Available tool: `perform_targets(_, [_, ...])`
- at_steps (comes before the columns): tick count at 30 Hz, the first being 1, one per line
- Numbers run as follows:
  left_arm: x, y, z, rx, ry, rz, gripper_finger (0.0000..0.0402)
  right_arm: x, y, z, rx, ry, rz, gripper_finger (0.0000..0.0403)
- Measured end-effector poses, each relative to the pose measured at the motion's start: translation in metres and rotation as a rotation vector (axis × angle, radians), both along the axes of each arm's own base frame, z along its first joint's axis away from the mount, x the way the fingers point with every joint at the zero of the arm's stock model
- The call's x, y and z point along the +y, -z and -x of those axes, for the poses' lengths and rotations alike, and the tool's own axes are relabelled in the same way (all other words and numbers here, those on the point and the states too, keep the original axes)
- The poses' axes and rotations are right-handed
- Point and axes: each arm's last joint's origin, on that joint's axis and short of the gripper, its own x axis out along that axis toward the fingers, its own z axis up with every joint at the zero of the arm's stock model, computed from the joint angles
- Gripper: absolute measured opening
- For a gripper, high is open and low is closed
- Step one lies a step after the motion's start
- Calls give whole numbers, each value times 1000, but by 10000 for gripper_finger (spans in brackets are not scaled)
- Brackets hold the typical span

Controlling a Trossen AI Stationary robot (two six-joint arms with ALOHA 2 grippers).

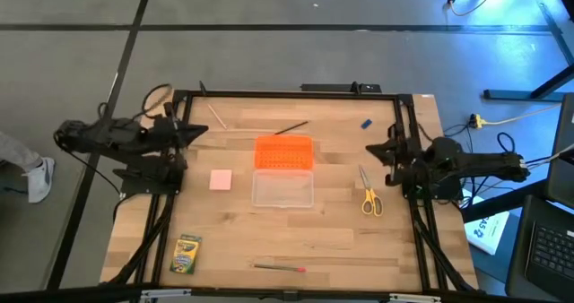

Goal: Pack school essentials
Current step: Put the pink sticky notes into the supply box

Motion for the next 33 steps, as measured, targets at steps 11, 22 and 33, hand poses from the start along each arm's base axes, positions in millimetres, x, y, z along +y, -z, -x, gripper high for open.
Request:
perform_targets(11, [-12,-44,-31,472,-29,261,0,0,-98,-19,349,31,-131,20])
perform_targets(22, [-26,-28,-48,963,-10,525,0,0,-134,-75,682,93,-322,20])
perform_targets(33, [-26,-30,-44,970,48,537,0,1,-133,-103,948,-166,-451,20])
